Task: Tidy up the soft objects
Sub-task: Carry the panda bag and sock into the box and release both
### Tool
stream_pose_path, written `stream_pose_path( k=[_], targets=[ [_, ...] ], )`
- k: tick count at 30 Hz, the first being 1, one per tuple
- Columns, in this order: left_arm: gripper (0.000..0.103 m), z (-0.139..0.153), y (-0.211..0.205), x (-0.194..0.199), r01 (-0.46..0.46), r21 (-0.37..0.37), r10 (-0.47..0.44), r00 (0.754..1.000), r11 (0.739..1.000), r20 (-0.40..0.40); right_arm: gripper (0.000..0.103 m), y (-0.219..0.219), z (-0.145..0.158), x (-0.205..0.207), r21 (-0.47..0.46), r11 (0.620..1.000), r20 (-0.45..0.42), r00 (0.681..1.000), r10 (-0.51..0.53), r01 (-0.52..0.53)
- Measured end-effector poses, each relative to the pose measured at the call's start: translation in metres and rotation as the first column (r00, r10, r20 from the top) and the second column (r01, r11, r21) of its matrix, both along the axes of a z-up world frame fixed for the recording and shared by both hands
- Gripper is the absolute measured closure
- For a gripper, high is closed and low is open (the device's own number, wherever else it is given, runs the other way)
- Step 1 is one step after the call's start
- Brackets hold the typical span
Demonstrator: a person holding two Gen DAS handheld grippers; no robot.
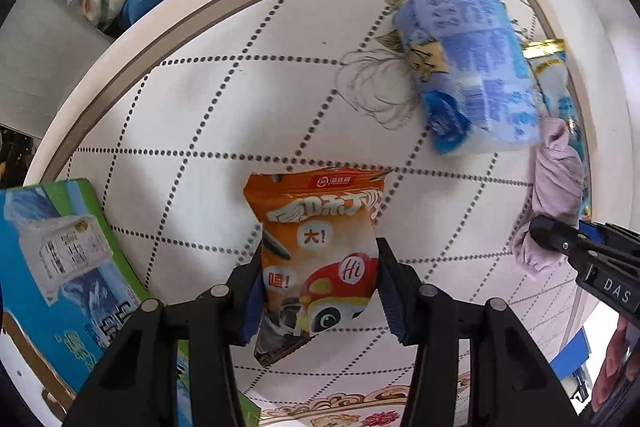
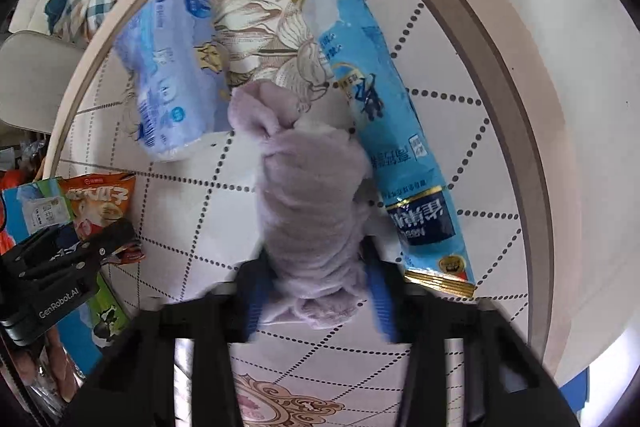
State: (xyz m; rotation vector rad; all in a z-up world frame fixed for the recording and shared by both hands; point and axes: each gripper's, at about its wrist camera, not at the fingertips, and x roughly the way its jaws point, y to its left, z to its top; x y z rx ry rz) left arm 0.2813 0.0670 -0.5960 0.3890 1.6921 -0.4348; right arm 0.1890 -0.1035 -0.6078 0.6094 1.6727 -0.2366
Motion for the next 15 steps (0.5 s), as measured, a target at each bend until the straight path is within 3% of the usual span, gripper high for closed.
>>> stream_pose_path(
  k=[4, 8, 15],
  targets=[
    [0.059, 0.021, 0.006, -0.012, -0.009, -0.021, 0.01, 0.999, 1.0, 0.049, 0.074, 0.015, 0.022, -0.01, 0.002, 1.0, 0.048, 0.999, 0.016, -0.016],
    [0.059, 0.065, 0.034, -0.023, -0.08, -0.103, 0.09, 0.991, 0.991, 0.099, 0.074, 0.048, 0.061, -0.014, 0.006, 0.998, 0.128, 0.99, 0.065, -0.066],
    [0.059, 0.15, 0.122, -0.047, -0.22, -0.236, 0.266, 0.946, 0.946, 0.184, 0.074, 0.132, 0.136, -0.023, 0.044, 0.98, 0.255, 0.95, 0.179, -0.196]
  ],
)
